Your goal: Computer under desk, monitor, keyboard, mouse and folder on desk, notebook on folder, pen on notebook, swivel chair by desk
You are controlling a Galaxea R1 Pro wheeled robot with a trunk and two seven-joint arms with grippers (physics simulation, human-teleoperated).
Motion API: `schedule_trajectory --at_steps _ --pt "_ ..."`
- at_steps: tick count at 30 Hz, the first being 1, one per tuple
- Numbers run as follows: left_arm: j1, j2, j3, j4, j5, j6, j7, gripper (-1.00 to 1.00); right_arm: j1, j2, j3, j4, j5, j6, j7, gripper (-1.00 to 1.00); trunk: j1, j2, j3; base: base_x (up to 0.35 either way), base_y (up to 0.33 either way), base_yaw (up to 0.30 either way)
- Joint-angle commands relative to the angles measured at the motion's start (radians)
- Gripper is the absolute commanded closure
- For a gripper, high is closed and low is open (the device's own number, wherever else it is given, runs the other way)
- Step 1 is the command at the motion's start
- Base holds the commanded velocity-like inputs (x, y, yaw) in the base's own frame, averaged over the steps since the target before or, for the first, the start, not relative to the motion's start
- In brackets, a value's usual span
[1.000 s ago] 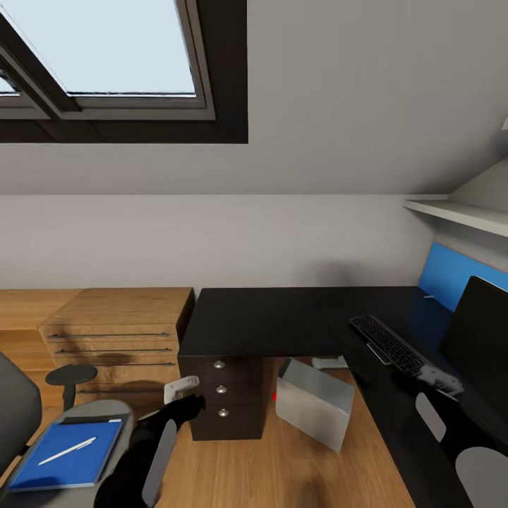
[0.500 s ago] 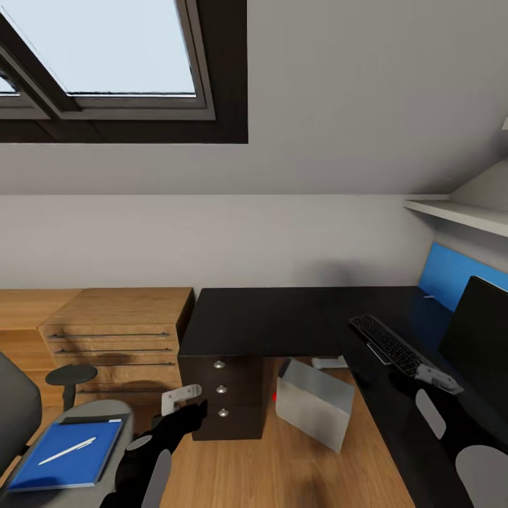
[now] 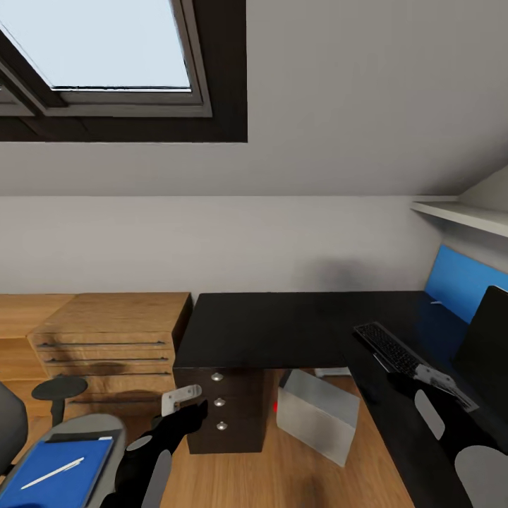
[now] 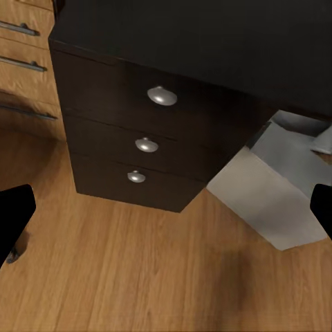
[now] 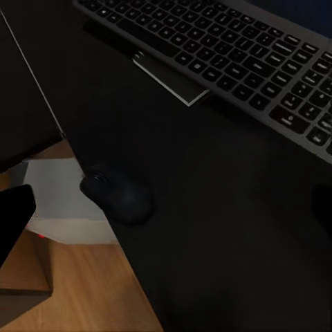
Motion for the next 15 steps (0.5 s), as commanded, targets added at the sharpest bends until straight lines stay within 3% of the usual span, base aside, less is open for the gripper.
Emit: schedule_trajectory --at_steps 1,12,15 --pt "0.000 0.000 -0.001 0.000 0.010 0.003 0.009 -1.00 0.000 0.000 0.001 -0.001 -0.005 0.004 -0.005 -1.00 0.001 -0.001 -0.001 0.231 0.000 0.000" --pt "0.000 0.000 -0.001 0.002 0.010 0.003 0.009 -1.00 0.000 0.003 -0.001 -0.008 0.000 0.000 0.004 -1.00 0.001 -0.001 -0.001 0.095 0.000 0.000" --pt "0.000 0.000 -0.001 0.002 0.010 0.003 0.009 -1.00 0.001 0.015 0.002 -0.008 0.009 0.000 0.032 -1.00 0.001 -0.001 -0.001 0.303 0.000 0.000"
